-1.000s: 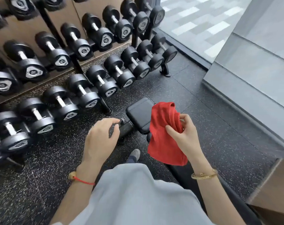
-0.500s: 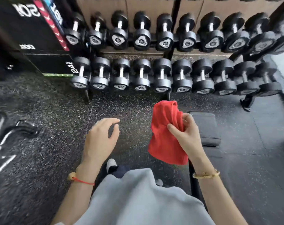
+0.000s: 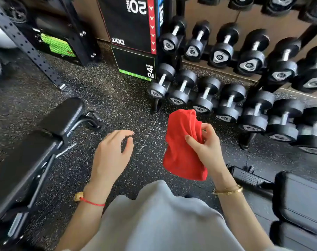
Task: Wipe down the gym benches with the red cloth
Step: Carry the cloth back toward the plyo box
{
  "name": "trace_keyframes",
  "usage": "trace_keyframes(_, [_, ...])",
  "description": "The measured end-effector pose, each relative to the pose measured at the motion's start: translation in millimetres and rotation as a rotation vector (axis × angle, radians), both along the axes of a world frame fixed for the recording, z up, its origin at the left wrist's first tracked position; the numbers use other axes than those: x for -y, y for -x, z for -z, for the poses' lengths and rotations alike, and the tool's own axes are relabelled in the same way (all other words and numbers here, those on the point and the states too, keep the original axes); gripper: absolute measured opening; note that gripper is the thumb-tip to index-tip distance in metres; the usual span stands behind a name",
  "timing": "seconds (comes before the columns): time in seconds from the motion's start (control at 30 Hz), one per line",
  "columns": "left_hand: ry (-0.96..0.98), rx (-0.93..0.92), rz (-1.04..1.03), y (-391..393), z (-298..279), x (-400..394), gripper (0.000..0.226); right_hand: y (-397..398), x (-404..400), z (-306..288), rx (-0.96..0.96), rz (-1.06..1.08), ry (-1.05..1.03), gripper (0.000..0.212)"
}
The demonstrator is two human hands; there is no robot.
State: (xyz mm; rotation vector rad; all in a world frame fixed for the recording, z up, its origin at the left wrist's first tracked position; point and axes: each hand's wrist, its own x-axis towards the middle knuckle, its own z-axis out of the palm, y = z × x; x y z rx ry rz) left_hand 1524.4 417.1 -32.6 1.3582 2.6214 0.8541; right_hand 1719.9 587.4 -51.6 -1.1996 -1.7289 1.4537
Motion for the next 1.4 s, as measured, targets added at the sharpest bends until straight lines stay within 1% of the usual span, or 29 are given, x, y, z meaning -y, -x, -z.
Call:
trace_keyframes(0.2, [0.001, 0.036, -0.086, 84.3, 8.2, 1.7, 0.019, 97.9, -11.0, 4.3, 0.014, -0.075, 0.052, 0.036])
trace_keyframes(0.43, [-0.031, 0.080, -0.162, 172.2, 19.8, -34.6, 0.020, 206.2, -59.9, 13.9, 0.047, -0.128, 0.050, 0.035])
trace_keyframes(0.57, [-0.031, 0.069, -0.207, 239.1, 22.9, -74.5, 0.021, 282.6, -106.0, 17.5, 0.040, -0.151, 0.036, 0.033])
trace_keyframes(0.7, [-0.038, 0.059, -0.246, 315.6, 14.2, -125.2, 0.022, 366.4, -164.5, 10.9, 0.025, -0.185, 0.032, 0.029])
trace_keyframes(0.87, [-0.069, 0.057, -0.289, 402.2, -0.6, -186.6, 0.021, 467.4, -234.8, 0.1, -0.009, -0.251, 0.009, 0.033])
trace_keyframes(0.97, [-0.081, 0.081, -0.325, 450.9, -7.6, -217.2, 0.020, 529.9, -269.7, -5.7, 0.007, -0.288, -0.001, 0.033])
trace_keyframes(1.07, [-0.071, 0.095, -0.347, 498.4, -9.5, -241.0, 0.021, 582.9, -293.2, -7.6, 0.035, -0.309, -0.011, 0.038])
trace_keyframes(1.13, [-0.071, 0.102, -0.342, 531.4, -7.0, -255.6, 0.021, 614.9, -305.4, -4.5, 0.044, -0.306, 0.006, 0.039])
trace_keyframes(1.23, [-0.073, 0.101, -0.318, 587.1, 2.6, -277.5, 0.020, 663.9, -322.9, 5.2, 0.053, -0.291, 0.021, 0.034])
trace_keyframes(1.4, [-0.062, 0.085, -0.254, 696.3, 12.3, -319.7, 0.021, 756.5, -354.1, 13.2, 0.049, -0.218, 0.026, 0.032])
